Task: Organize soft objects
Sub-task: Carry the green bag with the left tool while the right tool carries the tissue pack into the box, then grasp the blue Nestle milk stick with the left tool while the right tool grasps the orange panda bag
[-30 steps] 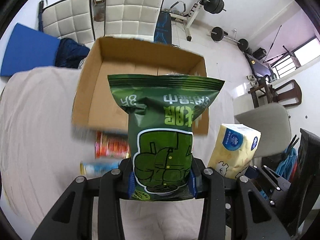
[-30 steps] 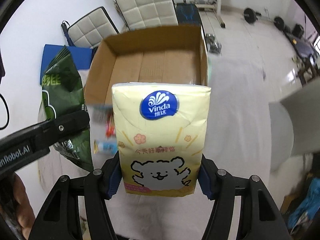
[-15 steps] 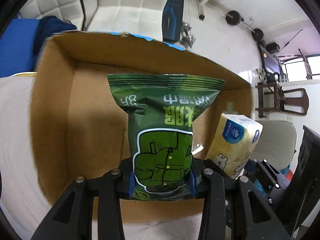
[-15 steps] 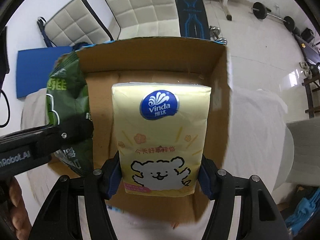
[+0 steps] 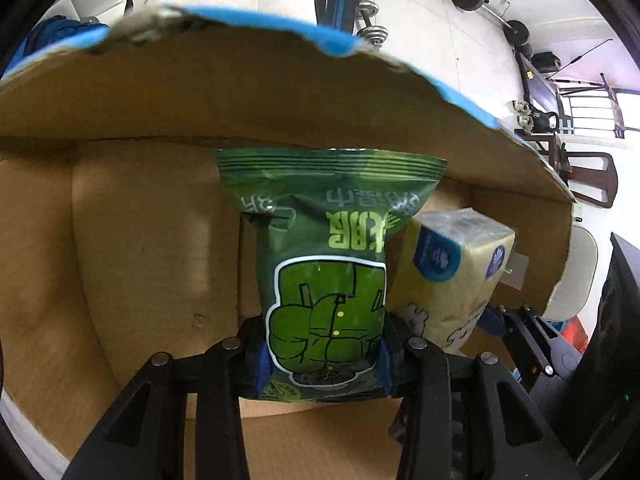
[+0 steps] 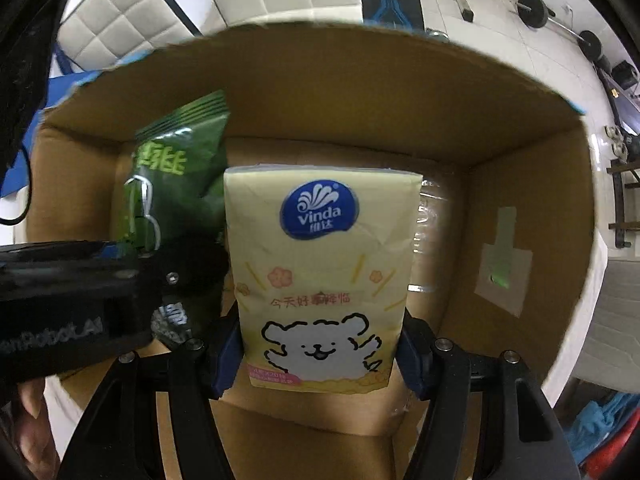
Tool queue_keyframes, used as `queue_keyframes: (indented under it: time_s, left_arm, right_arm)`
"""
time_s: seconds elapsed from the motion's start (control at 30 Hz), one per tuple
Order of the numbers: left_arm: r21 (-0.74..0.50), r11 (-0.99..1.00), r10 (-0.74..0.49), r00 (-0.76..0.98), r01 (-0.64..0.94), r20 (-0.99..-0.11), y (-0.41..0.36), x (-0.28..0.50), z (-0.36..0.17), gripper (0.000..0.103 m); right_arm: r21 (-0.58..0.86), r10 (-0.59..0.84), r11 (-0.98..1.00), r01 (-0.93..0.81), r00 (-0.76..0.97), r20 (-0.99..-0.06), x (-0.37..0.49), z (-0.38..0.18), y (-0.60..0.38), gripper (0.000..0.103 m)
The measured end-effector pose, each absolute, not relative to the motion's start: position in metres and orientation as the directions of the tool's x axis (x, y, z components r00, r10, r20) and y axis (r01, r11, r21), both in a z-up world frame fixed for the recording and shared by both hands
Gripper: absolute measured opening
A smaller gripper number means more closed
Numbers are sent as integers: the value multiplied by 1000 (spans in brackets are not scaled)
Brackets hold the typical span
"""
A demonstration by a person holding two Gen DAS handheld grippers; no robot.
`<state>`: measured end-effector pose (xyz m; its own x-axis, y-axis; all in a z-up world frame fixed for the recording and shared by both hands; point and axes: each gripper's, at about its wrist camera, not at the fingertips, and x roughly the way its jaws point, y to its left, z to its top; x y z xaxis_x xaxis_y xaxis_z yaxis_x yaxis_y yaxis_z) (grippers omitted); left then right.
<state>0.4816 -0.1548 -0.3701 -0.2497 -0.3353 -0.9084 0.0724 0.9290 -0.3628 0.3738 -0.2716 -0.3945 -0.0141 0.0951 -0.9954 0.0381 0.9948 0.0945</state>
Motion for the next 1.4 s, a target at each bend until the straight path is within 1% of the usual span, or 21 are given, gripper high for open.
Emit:
queue_keyframes:
  time_s: [0.2, 0.3, 0.33, 0.37, 0.43, 0.5, 0.53, 0.57, 0.63, 0.67, 0.7, 0.73, 0.77, 0.8, 0.83, 0.93, 1.07, 1.2, 1.4]
  left_arm:
    - [-299, 951, -270, -264, 77, -926, -156, 478, -368, 41]
    - [-263, 961, -235, -242, 89, -941, -158, 475, -360, 48]
    - [-260, 961, -233, -235, 92, -944, -159, 474, -357, 58]
    - [-248, 964, -222, -226, 95, -949, -158, 473, -354, 63]
    - [-241, 966, -218, -213, 91, -953, -157, 470, -347, 64]
    - [-230, 969, -209, -197, 90, -958, -155, 467, -339, 68]
    - [-227, 970, -208, -184, 88, -961, -154, 465, -333, 71]
    - [-224, 971, -207, -173, 86, -963, -153, 462, -327, 75]
    - [-208, 975, -196, -143, 78, -970, -142, 459, -320, 76]
    - [-200, 977, -189, -129, 77, -973, -139, 456, -315, 80]
    - [-183, 980, -175, -107, 77, -979, -136, 452, -308, 85]
    - [-172, 982, -165, -89, 79, -982, -133, 447, -304, 94]
    - [-155, 984, -151, -58, 85, -987, -133, 440, -297, 100]
    - [-139, 986, -136, -32, 93, -990, -131, 437, -291, 101]
    - [-109, 988, -109, 2, 112, -994, -132, 430, -283, 101]
    - [-38, 989, -54, 109, 139, -993, -131, 406, -260, 101]
    - [-41, 988, -68, 180, 147, -981, -119, 379, -240, 101]
    - [-9, 988, -49, 258, 154, -965, -113, 343, -213, 101]
    - [-18, 986, -76, 348, 168, -934, -101, 316, -182, 101]
  right_arm:
    - [98, 100, 993, 61, -39, -994, 379, -408, -281, 67]
    - [83, 85, 995, 59, -44, -995, 382, -414, -282, 72]
    - [85, 87, 995, 59, -38, -995, 381, -413, -284, 72]
    - [86, 88, 994, 60, -37, -995, 380, -412, -285, 72]
    - [77, 79, 996, 55, -39, -996, 378, -409, -285, 72]
    - [68, 69, 997, 45, -32, -997, 375, -406, -285, 74]
    - [67, 68, 997, 42, -29, -997, 373, -404, -284, 75]
    - [68, 69, 997, 41, -28, -997, 372, -402, -282, 78]
    - [69, 70, 997, 35, -28, -997, 366, -399, -280, 81]
    - [70, 71, 997, 39, -24, -997, 361, -396, -279, 84]
    - [77, 77, 996, 41, -18, -997, 357, -393, -279, 88]
    - [86, 87, 995, 44, -11, -996, 353, -391, -278, 89]
    - [83, 84, 995, 52, -4, -996, 346, -387, -277, 92]
    - [81, 81, 995, 63, 11, -997, 332, -377, -271, 101]
    - [78, 76, 995, 70, 31, -997, 320, -371, -274, 103]
    - [62, 57, 995, 82, 67, -996, 303, -358, -277, 103]
    - [50, 40, 995, 83, 111, -993, 280, -337, -272, 103]
    - [28, 18, 998, 60, 167, -986, 258, -313, -272, 103]
    - [50, 33, 997, 62, 247, -969, 226, -280, -265, 103]
